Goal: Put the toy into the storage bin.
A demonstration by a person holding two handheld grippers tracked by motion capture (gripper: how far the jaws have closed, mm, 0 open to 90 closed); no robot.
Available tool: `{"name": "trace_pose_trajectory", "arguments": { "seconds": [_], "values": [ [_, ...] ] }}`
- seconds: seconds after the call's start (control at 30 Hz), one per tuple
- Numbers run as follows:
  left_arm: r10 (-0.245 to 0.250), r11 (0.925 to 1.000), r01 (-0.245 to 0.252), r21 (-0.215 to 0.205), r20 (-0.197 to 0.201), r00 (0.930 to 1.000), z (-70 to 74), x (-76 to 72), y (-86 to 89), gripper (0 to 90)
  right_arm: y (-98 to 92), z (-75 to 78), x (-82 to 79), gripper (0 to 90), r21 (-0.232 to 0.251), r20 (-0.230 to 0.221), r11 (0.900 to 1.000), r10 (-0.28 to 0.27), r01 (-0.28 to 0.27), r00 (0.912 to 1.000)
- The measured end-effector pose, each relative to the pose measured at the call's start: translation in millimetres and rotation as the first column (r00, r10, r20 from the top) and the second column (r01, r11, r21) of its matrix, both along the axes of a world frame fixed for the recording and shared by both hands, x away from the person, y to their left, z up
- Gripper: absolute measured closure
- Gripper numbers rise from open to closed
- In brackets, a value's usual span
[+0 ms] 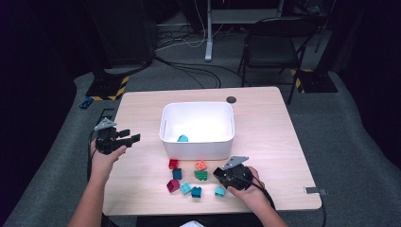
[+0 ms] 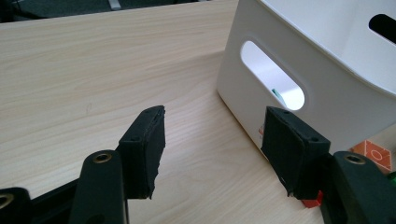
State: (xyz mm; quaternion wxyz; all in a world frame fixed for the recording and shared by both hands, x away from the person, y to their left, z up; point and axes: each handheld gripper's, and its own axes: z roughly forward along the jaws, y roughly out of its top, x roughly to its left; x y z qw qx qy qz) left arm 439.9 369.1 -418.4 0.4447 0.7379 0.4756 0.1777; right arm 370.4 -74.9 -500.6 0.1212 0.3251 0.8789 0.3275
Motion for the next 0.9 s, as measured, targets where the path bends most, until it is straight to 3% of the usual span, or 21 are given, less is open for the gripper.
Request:
{"name": "trace_pose_trajectory", "arguments": {
  "seconds": [0.37,0.6,0.9],
  "values": [
    [-0.001,1.0,0.001,-0.001,-0.002,1.0,0.1,0.0,0.2,39.3,1.8,17.4,-2.1,58.4,0.037,-0.025,0.999,0.033,-0.032,0.9991],
    [0.003,1.0,-0.003,-0.006,-0.001,1.0,-0.2,-0.2,1.0,39.3,1.5,39.3,-3.0,58.4,0.071,-0.061,0.996,0.05,-0.045,0.9969],
    [0.003,1.0,-0.003,-0.008,-0.001,1.0,-0.2,-0.1,1.9,39.3,0.6,69.3,-1.8,58.4,0.065,-0.051,0.995,0.081,-0.078,0.9954]
  ]
}}
